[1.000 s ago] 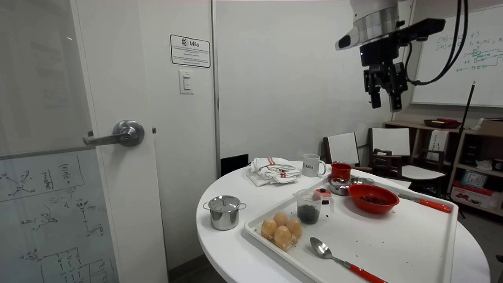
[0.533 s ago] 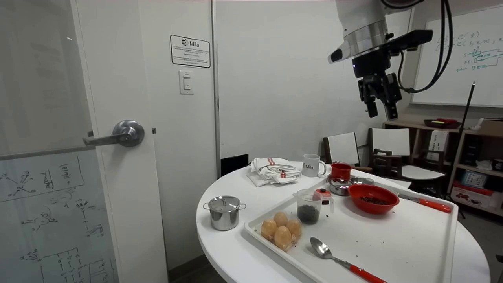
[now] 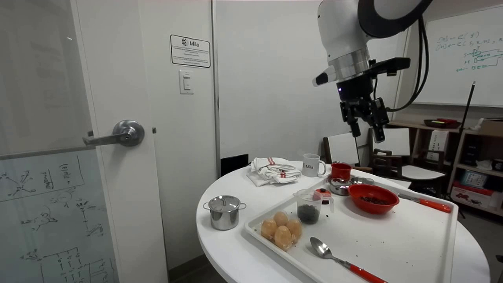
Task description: Pick up the jug and pour some of its contents into the red bowl
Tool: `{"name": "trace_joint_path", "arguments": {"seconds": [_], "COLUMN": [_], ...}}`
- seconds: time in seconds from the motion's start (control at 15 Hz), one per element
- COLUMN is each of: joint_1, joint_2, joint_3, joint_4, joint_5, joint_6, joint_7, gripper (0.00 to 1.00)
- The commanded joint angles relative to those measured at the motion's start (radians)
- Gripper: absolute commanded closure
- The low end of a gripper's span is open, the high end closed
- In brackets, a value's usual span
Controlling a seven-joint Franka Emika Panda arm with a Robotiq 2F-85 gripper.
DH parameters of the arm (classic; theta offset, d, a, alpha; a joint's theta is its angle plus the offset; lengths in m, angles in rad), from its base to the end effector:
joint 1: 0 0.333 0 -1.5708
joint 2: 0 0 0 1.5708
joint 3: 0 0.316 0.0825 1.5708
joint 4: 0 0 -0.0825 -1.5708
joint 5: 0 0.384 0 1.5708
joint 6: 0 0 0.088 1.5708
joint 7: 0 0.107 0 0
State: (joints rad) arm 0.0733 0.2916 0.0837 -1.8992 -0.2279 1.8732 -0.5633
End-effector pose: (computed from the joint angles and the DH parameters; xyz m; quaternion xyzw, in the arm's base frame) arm 0.5774 0.0721 0.3286 0.9014 0.3936 -0.1711 0.0564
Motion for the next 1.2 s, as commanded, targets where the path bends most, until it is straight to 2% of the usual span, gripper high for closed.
{"name": "trace_joint_path", "arguments": {"seconds": [0.0, 0.33, 0.53, 0.6, 0.8, 0.93, 1.13], "joint_1": [-0.014, -0.032, -0.039, -0.044, -0.044, -0.036, -0.032], "joint_2": [0.081, 0.194, 0.258, 0.206, 0.246, 0.3, 0.362], "joint_3": [0.007, -0.005, 0.0, 0.003, 0.004, 0.006, 0.008], "joint_4": [0.066, 0.139, 0.208, 0.132, 0.173, 0.239, 0.29], "joint_5": [0.008, -0.009, -0.019, -0.006, -0.006, -0.011, -0.012], "joint_6": [0.027, 0.023, -0.063, -0.001, -0.031, -0.102, -0.081], "joint_7": [0.012, 0.023, -0.03, 0.004, -0.008, -0.024, -0.008], "gripper": [0.0, 0.0, 0.0, 0.0, 0.0, 0.0, 0.0]}}
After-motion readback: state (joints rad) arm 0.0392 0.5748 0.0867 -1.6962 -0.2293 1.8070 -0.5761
